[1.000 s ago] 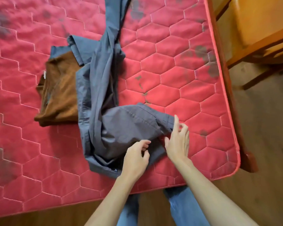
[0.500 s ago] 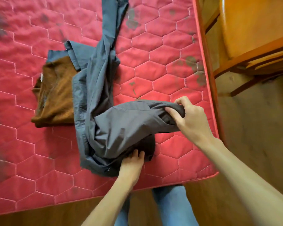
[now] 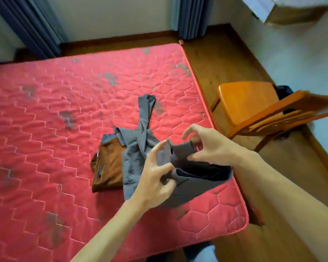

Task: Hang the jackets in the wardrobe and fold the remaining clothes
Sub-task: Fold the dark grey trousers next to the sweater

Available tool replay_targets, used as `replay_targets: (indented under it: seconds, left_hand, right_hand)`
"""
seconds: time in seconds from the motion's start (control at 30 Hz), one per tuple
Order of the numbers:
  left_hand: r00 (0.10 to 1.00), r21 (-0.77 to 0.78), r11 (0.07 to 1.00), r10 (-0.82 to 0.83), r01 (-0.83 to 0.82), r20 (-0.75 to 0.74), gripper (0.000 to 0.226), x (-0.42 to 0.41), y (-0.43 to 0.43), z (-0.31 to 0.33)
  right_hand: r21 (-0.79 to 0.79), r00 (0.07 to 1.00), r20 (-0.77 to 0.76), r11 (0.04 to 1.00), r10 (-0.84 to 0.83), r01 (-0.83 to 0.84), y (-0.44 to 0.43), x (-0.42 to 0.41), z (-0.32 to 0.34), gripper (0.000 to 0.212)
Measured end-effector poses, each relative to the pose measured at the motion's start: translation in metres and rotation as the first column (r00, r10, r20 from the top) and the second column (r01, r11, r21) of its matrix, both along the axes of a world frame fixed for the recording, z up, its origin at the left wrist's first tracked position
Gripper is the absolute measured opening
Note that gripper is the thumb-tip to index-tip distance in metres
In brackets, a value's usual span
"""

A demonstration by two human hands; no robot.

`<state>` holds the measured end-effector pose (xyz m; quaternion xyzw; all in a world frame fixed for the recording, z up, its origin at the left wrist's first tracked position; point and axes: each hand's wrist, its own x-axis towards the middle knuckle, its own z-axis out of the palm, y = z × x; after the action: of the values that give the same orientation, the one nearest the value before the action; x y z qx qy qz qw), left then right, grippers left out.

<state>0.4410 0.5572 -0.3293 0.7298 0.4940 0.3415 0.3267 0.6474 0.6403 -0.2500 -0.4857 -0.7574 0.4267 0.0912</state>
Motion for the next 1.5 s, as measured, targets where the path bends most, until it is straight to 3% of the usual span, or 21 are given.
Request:
replay_targets:
  seconds: [0.13,0.33,0.43,0.57,0.63,0.73,0.93,1.07,1.2,1.33,1.4,1.5]
  left_hand:
    - [0.991,0.029,0.999,-0.017,0.014,0.133,0.016,0.001,0.032,0.093]
    - [0.967,0.212,0.974,0.028,-0.084,0.254,0.016,0.003,0.054,0.217]
    - [0.943,0.264,0.953,0.057,-0.149,0.327,0.010,0.000,0.067,0.268]
    - [0.935,0.320,0.926,0.080,-0.197,0.344,0.007,-0.002,0.073,0.328]
    - [0.930,0.326,0.923,0.080,-0.205,0.358,0.010,-0.003,0.074,0.353]
    - [0.916,0.308,0.929,0.074,-0.208,0.395,0.018,-0.007,0.072,0.391]
    - [0.950,0.378,0.917,0.004,-0.128,0.312,0.014,-0.011,0.053,0.457]
    - [0.956,0.407,0.906,-0.013,-0.112,0.292,0.015,-0.018,0.047,0.487]
    - [0.986,0.439,0.898,-0.060,-0.014,0.153,0.028,-0.018,0.039,0.507]
    - [0.995,0.564,0.825,-0.079,0.027,0.067,0.024,-0.027,0.037,0.515]
    - [0.989,0.618,0.784,-0.050,-0.049,0.142,0.013,-0.029,0.037,0.519]
    - [0.978,0.662,0.733,0.023,-0.158,0.207,0.018,-0.032,0.039,0.526]
  right_hand:
    - [0.152,0.997,-0.047,0.987,0.061,-0.054,-0.005,-0.010,0.097,0.036]
    - [0.316,0.958,-0.276,0.935,-0.073,0.162,-0.017,-0.009,0.203,0.024]
    - [0.440,0.963,-0.260,0.879,-0.071,0.184,-0.033,-0.005,0.238,0.029]
    - [0.465,0.974,-0.210,0.867,-0.088,0.179,-0.041,0.008,0.276,0.053]
    - [0.451,0.978,-0.200,0.880,-0.064,0.150,-0.040,0.015,0.297,0.054]
    - [0.434,0.962,-0.274,0.892,0.001,0.123,-0.045,0.017,0.329,0.051]
    - [0.518,0.932,-0.355,0.844,0.065,0.139,-0.050,-0.014,0.377,0.074]
    - [0.577,0.904,-0.425,0.782,0.043,0.234,-0.044,-0.025,0.407,0.059]
    - [0.749,0.976,-0.213,0.649,0.042,0.135,-0.040,-0.032,0.438,0.027]
    - [0.829,0.997,-0.066,0.559,0.042,0.031,-0.047,-0.037,0.463,0.020]
    - [0.759,0.999,-0.043,0.651,0.018,0.021,-0.052,-0.035,0.476,0.029]
    - [0.523,0.989,0.120,0.852,-0.082,0.007,-0.054,-0.020,0.491,0.038]
